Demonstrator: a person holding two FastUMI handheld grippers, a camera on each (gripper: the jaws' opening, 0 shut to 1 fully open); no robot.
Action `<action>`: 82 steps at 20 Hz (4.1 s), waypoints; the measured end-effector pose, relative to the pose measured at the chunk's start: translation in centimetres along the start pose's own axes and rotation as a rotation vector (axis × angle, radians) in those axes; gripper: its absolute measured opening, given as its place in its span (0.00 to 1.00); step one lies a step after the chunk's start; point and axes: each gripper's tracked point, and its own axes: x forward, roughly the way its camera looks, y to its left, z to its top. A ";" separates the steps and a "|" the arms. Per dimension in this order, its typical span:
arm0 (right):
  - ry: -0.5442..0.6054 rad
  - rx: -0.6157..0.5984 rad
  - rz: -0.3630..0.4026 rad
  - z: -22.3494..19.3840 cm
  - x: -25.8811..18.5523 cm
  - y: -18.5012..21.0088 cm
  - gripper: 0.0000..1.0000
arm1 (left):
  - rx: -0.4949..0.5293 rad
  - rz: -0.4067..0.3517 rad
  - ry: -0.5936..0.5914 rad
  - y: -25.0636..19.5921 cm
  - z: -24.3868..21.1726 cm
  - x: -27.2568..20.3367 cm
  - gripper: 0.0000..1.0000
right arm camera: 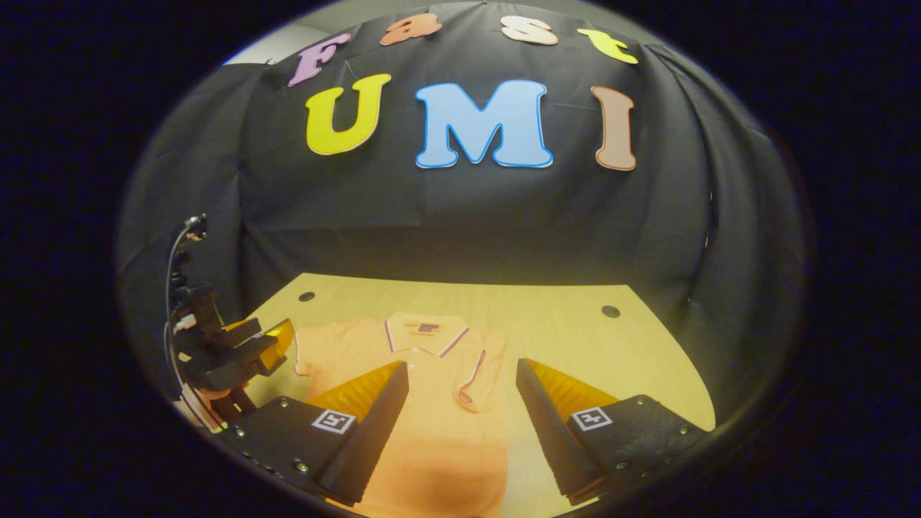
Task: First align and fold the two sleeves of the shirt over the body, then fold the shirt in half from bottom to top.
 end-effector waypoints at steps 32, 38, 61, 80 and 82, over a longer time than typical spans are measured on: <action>0.102 -0.012 0.050 -3.4 -2.9 4.3 0.94 | 0.050 0.008 0.268 4.8 -9.1 13.4 0.78; 0.096 -0.001 0.043 -3.7 -3.1 3.3 0.94 | 0.075 -0.006 0.286 3.9 -9.3 13.4 0.22; 0.129 0.092 -0.037 -6.5 -3.5 0.2 0.94 | 0.159 -0.197 0.217 -8.9 -4.6 11.5 0.09; 0.122 0.033 -0.022 -8.7 -4.8 -1.3 0.94 | 0.141 -0.306 0.282 -12.6 -6.5 6.9 0.65; 0.132 0.028 -0.009 -10.0 -5.4 -1.5 0.94 | 0.123 -0.315 0.278 -12.5 -6.2 4.5 0.82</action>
